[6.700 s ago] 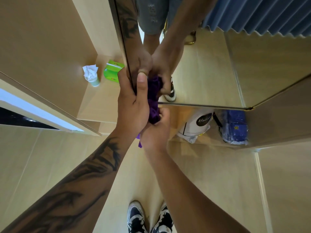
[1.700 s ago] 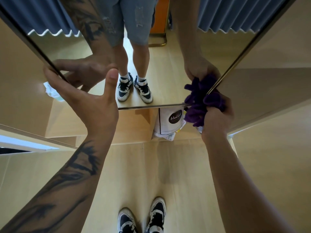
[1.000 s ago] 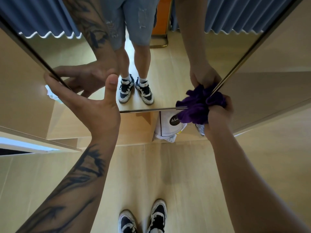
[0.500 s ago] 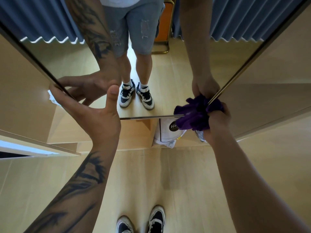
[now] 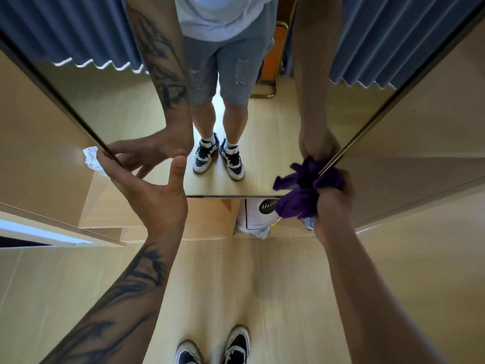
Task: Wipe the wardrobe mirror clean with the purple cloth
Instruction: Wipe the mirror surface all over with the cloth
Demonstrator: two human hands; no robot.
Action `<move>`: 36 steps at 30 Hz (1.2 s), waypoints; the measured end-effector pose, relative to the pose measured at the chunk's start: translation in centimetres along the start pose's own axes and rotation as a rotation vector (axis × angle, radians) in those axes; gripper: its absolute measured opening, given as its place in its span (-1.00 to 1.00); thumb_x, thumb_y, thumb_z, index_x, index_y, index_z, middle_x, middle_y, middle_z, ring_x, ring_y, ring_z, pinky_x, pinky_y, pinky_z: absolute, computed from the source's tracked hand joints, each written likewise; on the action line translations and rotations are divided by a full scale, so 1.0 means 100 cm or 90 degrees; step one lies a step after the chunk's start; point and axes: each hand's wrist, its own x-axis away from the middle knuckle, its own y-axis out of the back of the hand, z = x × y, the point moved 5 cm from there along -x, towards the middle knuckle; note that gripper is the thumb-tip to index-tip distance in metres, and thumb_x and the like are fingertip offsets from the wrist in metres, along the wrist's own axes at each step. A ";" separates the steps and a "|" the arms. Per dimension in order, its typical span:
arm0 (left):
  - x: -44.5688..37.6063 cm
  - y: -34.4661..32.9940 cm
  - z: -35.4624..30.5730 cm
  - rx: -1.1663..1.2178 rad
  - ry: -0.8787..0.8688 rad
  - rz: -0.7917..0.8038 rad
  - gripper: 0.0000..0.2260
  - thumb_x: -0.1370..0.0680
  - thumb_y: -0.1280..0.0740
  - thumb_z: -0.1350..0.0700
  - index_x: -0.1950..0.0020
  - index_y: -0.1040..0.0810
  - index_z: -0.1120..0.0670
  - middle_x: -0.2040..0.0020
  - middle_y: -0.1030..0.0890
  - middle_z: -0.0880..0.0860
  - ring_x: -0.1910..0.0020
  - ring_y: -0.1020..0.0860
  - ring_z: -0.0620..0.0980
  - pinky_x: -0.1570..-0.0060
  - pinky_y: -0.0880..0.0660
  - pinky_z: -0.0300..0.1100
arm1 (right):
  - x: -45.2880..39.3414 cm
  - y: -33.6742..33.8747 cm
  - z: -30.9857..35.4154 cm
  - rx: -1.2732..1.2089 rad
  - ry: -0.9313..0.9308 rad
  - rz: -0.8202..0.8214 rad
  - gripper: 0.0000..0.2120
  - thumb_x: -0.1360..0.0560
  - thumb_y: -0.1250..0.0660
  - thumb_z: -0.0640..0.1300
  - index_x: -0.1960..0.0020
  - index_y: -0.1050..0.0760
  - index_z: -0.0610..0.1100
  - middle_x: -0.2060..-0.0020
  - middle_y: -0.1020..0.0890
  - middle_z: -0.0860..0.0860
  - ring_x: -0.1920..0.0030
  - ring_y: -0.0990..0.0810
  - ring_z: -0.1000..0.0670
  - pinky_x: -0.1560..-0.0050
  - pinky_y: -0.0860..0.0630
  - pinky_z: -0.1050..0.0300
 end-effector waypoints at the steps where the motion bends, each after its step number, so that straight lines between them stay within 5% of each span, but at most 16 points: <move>1: 0.000 0.001 -0.001 -0.007 0.003 0.011 0.07 -0.52 -0.46 -0.32 -0.69 0.09 0.22 -0.63 -0.08 0.00 -0.57 -0.06 -0.22 -0.44 -0.05 -0.53 | 0.001 -0.001 0.000 0.008 -0.008 -0.015 -0.51 -0.34 0.04 -0.60 0.05 -0.49 -0.16 0.05 -0.75 -0.20 -0.11 -0.71 -0.32 -0.26 -0.56 -0.41; 4: 0.001 0.004 -0.006 -0.020 0.038 0.039 0.07 -0.51 -0.44 -0.37 -0.70 0.11 0.11 -0.55 -0.09 -0.17 -0.50 -0.06 -0.45 -0.33 -0.06 -0.64 | 0.006 0.005 0.004 0.039 -0.009 -0.070 -0.49 -0.39 -0.03 -0.58 0.09 -0.57 -0.07 0.09 -0.73 -0.08 -0.07 -0.69 -0.28 -0.21 -0.61 -0.24; 7: 0.004 0.008 -0.019 -0.030 0.057 0.064 0.06 -0.51 -0.44 -0.35 -0.71 0.15 0.04 -0.54 -0.09 -0.23 -0.41 -0.01 -0.63 -0.28 -0.06 -0.68 | 0.013 0.006 0.013 0.041 -0.013 -0.110 -0.53 -0.50 -0.14 -0.52 0.02 -0.59 0.01 0.13 -0.66 0.00 0.08 -0.61 -0.12 0.11 -0.60 0.07; 9: 0.008 0.011 -0.029 -0.049 0.070 0.084 0.08 -0.50 -0.43 -0.36 -0.71 0.19 0.03 -0.63 -0.04 -0.20 -0.51 0.00 -0.50 -0.43 -0.08 -0.51 | 0.017 0.005 0.020 0.045 -0.008 -0.137 -0.54 -0.54 -0.21 -0.47 -0.01 -0.59 0.09 0.12 -0.69 0.06 0.08 -0.66 -0.05 0.15 -0.64 0.11; 11: 0.017 0.015 -0.044 -0.079 0.060 0.103 0.04 -0.51 -0.43 -0.33 -0.72 0.17 -0.04 -0.72 0.06 -0.05 -0.66 0.04 -0.22 -0.57 -0.11 -0.17 | 0.023 0.004 0.025 0.070 -0.008 -0.137 -0.56 -0.55 -0.23 -0.44 -0.06 -0.61 0.09 0.05 -0.71 0.04 -0.02 -0.69 -0.09 -0.04 -0.65 -0.01; 14: 0.033 0.011 -0.086 -0.080 0.002 0.164 -0.07 -0.49 -0.43 -0.32 -0.68 0.11 -0.31 -0.73 0.09 0.03 -0.68 0.03 -0.08 -0.50 -0.16 -0.05 | 0.032 0.001 0.040 0.143 -0.001 -0.127 -0.66 -0.56 -0.25 -0.39 0.00 -0.57 0.05 0.14 -0.68 0.09 0.04 -0.65 -0.05 -0.05 -0.59 0.00; 18: 0.052 -0.001 -0.151 -0.147 -0.148 0.211 -0.21 -0.56 -0.40 -0.23 -0.67 -0.02 -0.28 -0.71 0.00 0.17 -0.68 -0.07 0.13 -0.55 -0.22 0.17 | 0.041 -0.003 0.064 0.160 -0.048 -0.117 -0.61 -0.52 -0.22 -0.39 0.11 -0.59 0.09 0.25 -0.68 0.16 0.03 -0.63 -0.01 0.02 -0.49 0.18; 22: 0.066 -0.010 -0.203 -0.289 -0.392 0.188 -0.37 -0.63 -0.33 -0.21 -0.65 -0.19 -0.14 -0.67 -0.15 0.19 -0.65 -0.14 0.25 -0.53 -0.06 0.43 | 0.062 -0.002 0.078 0.223 -0.024 -0.075 -0.60 -0.50 -0.24 -0.31 -0.08 -0.62 0.15 0.06 -0.73 0.11 -0.07 -0.66 -0.03 -0.12 -0.56 0.00; 26: 0.067 -0.014 -0.238 -0.336 -0.608 0.195 -0.48 -0.66 -0.32 -0.16 -0.61 -0.29 -0.16 -0.64 -0.25 0.17 -0.63 -0.21 0.24 -0.47 -0.10 0.52 | 0.070 -0.005 0.086 0.187 -0.005 -0.091 -0.55 -0.50 -0.28 -0.31 -0.03 -0.62 0.26 0.03 -0.72 0.10 -0.09 -0.67 -0.04 -0.16 -0.59 -0.01; 31: 0.048 -0.020 -0.273 -0.309 -0.723 0.139 -0.43 -0.63 -0.42 -0.05 -0.58 -0.27 -0.20 -0.60 -0.27 0.16 -0.57 -0.24 0.25 -0.42 -0.17 0.56 | 0.066 0.000 0.089 0.205 -0.042 -0.081 -0.59 -0.45 -0.22 -0.41 0.00 -0.62 0.06 0.00 -0.70 -0.05 -0.09 -0.65 -0.14 -0.24 -0.60 -0.21; 36: 0.021 -0.031 -0.283 -0.285 -0.763 0.100 -0.41 -0.64 -0.37 -0.23 -0.62 -0.23 -0.21 -0.58 -0.24 0.17 -0.61 -0.17 0.24 -0.46 0.00 0.55 | 0.064 -0.005 0.107 0.127 -0.031 -0.089 -0.53 -0.44 -0.25 -0.37 0.12 -0.67 0.19 0.10 -0.74 -0.01 0.06 -0.68 -0.01 0.06 -0.60 0.14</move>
